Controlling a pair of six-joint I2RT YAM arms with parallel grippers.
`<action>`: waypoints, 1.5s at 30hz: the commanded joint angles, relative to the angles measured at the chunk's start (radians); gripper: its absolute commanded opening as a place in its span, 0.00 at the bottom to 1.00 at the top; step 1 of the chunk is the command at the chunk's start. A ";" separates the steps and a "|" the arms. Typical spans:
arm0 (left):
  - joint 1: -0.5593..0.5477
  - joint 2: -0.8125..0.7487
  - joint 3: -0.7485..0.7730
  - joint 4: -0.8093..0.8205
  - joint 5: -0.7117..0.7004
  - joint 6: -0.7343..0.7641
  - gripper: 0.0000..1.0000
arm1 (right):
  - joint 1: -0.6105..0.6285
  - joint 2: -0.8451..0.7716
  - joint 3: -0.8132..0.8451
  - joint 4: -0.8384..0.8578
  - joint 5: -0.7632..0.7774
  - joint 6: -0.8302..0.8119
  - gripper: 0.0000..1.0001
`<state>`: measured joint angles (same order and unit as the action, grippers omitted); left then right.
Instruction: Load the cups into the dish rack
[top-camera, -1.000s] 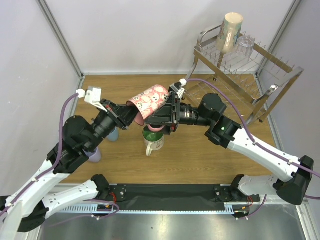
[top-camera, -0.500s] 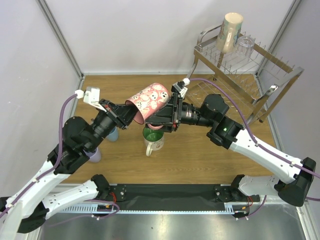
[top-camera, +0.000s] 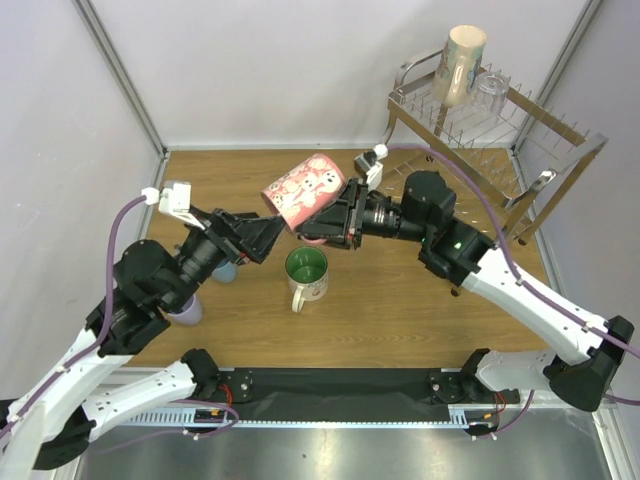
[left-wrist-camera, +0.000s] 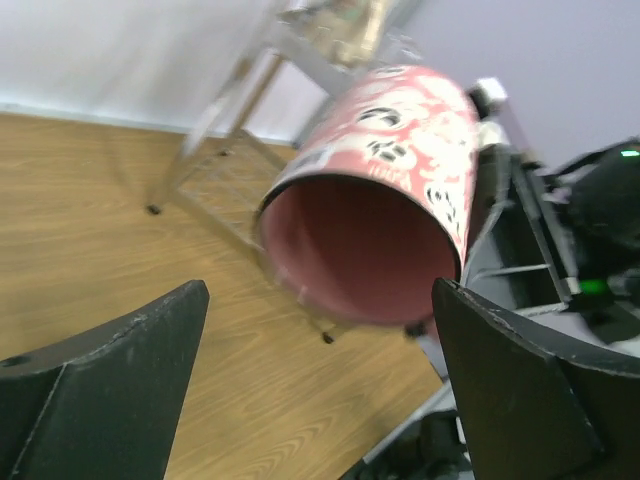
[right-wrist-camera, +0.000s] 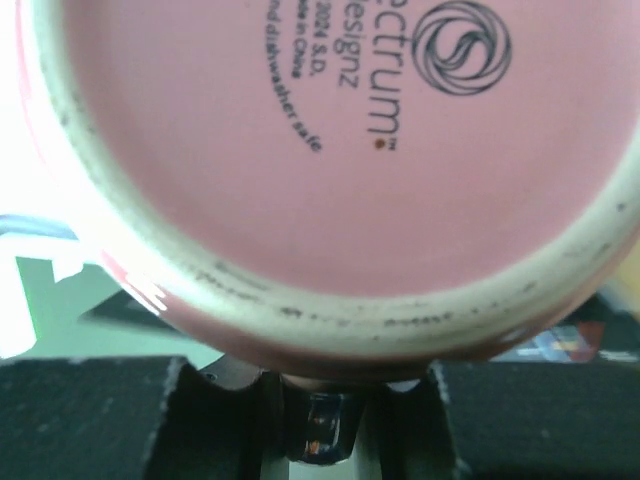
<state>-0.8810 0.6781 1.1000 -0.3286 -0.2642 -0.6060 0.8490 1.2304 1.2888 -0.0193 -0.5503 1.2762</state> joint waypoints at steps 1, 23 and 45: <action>-0.006 -0.032 0.067 -0.114 -0.157 -0.043 1.00 | -0.039 -0.031 0.191 -0.282 0.113 -0.297 0.00; -0.004 0.212 0.239 -0.451 -0.059 0.294 0.99 | -0.539 0.184 0.883 -0.906 0.774 -0.911 0.00; 0.068 0.207 0.173 -0.394 -0.066 0.670 1.00 | -0.841 0.349 0.869 -0.921 0.799 -0.963 0.00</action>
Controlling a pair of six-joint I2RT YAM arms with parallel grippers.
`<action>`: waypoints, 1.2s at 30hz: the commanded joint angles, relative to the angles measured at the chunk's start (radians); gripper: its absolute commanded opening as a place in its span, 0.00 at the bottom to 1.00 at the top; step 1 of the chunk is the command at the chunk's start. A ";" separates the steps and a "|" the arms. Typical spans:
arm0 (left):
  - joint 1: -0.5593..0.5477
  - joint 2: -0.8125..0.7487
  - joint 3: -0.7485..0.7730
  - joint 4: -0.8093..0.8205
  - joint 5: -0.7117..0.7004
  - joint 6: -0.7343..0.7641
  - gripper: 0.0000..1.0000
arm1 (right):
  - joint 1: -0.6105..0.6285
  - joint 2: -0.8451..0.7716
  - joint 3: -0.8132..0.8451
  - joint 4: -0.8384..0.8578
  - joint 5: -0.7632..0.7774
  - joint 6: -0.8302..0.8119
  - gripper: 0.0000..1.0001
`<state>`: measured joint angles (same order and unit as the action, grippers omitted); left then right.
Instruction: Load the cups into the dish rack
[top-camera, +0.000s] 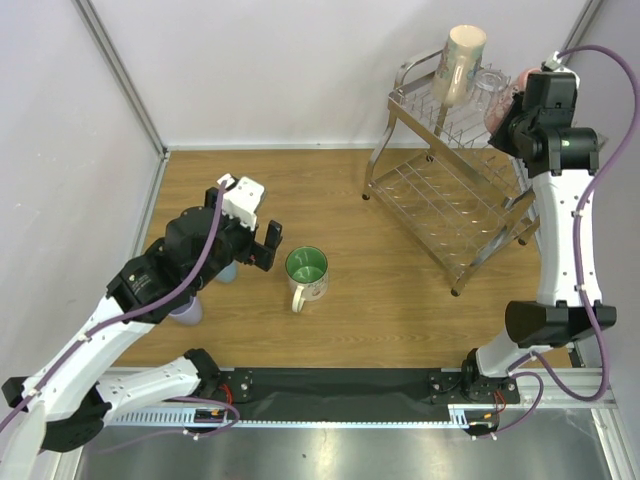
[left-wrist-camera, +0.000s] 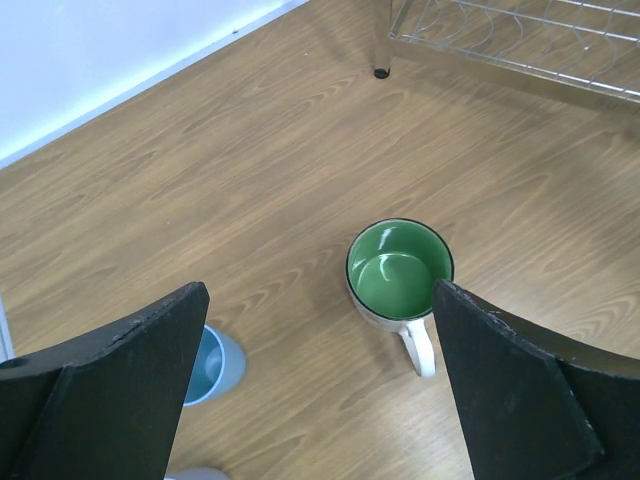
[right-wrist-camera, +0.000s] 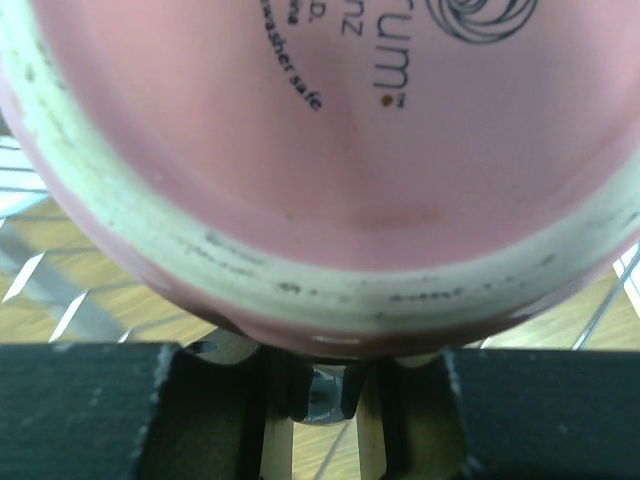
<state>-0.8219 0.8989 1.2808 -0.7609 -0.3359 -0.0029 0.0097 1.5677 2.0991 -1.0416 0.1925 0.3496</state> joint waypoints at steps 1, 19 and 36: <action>0.009 -0.018 -0.012 0.040 0.006 0.069 0.99 | -0.002 0.018 0.062 0.095 0.073 -0.035 0.00; 0.018 -0.005 -0.032 0.057 0.057 0.027 1.00 | -0.002 0.003 -0.022 0.057 0.133 -0.066 0.31; 0.018 0.061 0.035 0.060 0.140 -0.153 1.00 | 0.015 -0.102 0.012 -0.008 -0.008 0.022 0.89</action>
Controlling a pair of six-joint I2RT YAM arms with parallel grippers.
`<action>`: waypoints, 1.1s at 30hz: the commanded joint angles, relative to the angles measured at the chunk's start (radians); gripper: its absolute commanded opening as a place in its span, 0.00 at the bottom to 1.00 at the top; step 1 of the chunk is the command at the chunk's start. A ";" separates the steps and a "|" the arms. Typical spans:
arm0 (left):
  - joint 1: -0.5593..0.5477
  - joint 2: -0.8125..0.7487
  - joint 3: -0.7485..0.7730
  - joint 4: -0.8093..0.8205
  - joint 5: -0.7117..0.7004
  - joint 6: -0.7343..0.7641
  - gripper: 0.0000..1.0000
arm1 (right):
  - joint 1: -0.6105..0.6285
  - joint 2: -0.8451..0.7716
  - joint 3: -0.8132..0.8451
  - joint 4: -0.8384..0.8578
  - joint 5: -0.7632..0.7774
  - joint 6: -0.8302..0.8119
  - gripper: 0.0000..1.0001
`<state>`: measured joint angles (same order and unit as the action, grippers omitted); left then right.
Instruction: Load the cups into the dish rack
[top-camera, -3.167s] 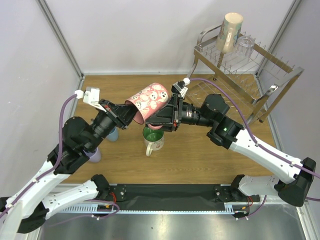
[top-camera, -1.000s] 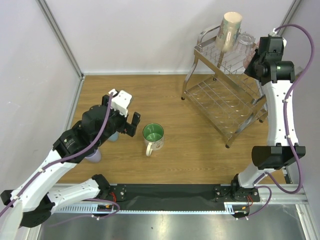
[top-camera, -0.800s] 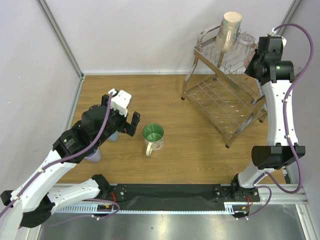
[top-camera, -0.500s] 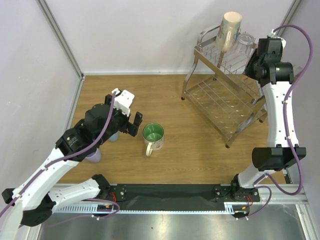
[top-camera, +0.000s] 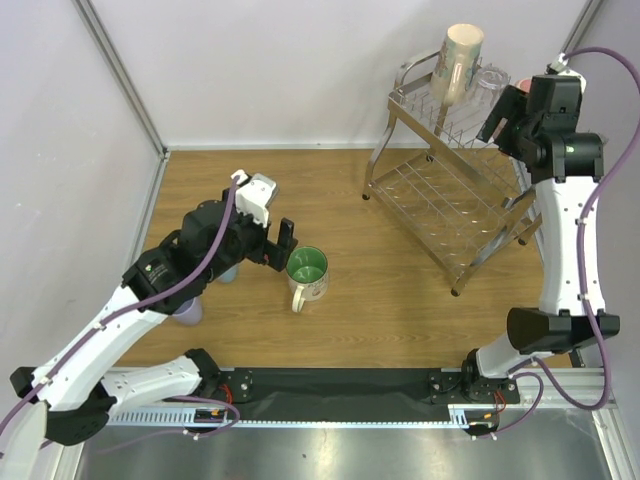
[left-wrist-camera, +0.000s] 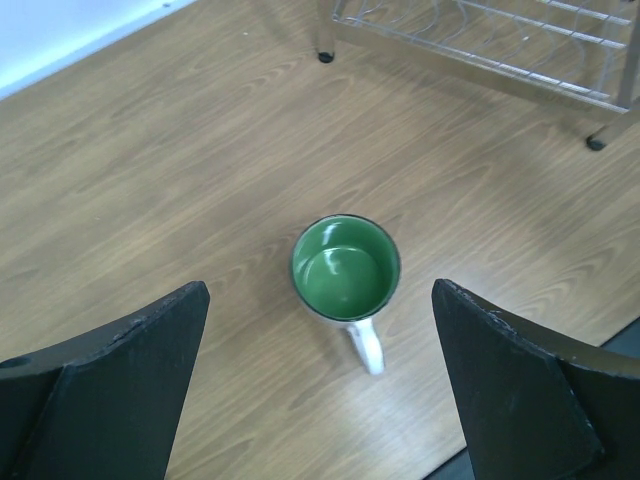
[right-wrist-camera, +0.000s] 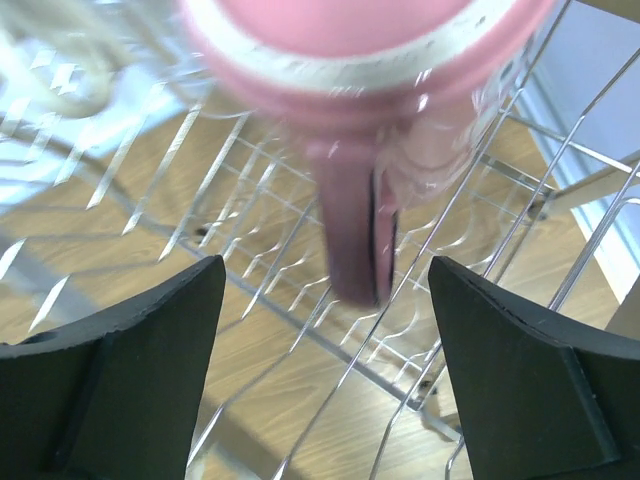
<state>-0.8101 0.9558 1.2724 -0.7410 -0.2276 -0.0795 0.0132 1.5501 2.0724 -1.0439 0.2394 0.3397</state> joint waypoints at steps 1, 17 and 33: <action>0.008 0.014 0.044 0.045 0.031 -0.112 1.00 | 0.016 -0.097 0.037 -0.004 -0.069 0.039 0.89; 0.167 0.058 0.039 -0.014 0.204 -0.468 1.00 | 0.165 -0.424 -0.179 -0.006 -0.437 0.093 0.87; 0.169 0.082 -0.094 -0.287 0.231 -0.678 1.00 | 0.630 -0.683 -0.853 0.206 -0.483 0.300 0.85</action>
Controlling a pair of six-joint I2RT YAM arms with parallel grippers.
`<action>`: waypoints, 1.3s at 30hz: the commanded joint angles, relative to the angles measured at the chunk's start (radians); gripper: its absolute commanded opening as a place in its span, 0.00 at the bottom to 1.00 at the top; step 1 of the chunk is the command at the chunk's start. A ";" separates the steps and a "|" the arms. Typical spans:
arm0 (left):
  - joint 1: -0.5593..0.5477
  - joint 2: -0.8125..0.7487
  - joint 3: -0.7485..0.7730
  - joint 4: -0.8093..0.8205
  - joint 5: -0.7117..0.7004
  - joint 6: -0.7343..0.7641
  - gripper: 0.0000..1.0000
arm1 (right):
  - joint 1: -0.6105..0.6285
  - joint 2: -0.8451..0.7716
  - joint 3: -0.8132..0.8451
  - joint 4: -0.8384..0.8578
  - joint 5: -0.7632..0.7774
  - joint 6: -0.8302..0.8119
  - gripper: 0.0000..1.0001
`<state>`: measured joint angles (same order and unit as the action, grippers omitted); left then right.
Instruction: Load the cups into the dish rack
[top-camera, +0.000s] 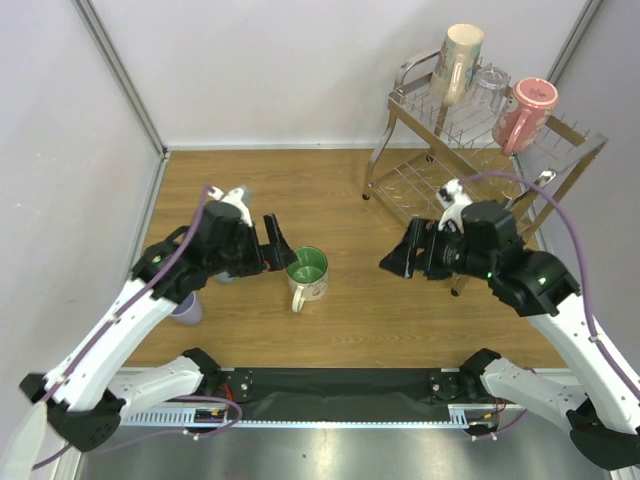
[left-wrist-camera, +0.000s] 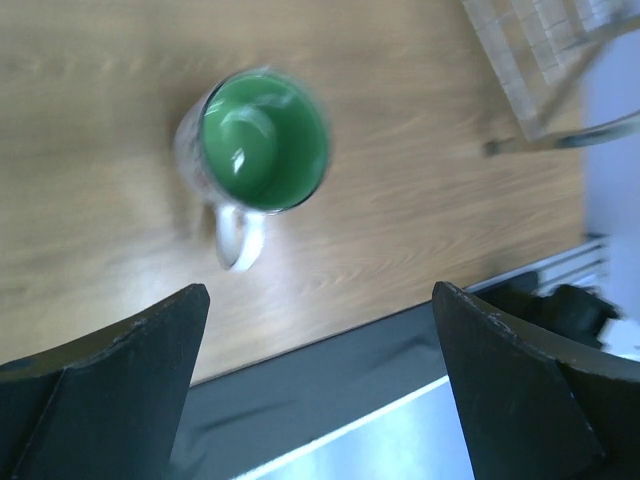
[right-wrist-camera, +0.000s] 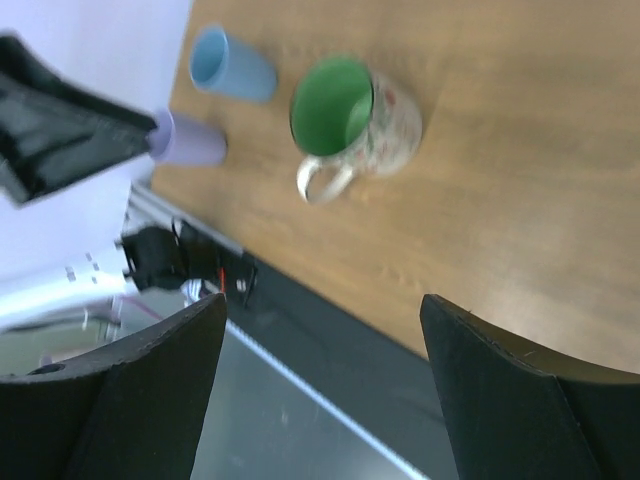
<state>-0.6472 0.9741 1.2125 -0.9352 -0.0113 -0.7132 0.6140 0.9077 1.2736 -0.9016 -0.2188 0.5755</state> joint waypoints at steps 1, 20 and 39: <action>0.006 0.072 -0.042 -0.093 0.014 -0.049 1.00 | 0.033 -0.047 -0.078 0.064 -0.028 0.075 0.85; 0.023 0.412 0.067 -0.039 -0.051 0.182 0.83 | 0.033 -0.176 -0.270 -0.025 -0.008 0.090 0.88; 0.090 0.703 0.003 0.171 -0.012 0.307 0.40 | 0.029 -0.220 -0.192 -0.166 0.093 0.073 0.89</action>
<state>-0.5858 1.6745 1.2438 -0.8589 -0.0914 -0.4355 0.6441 0.7231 1.0595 -1.0477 -0.1543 0.6327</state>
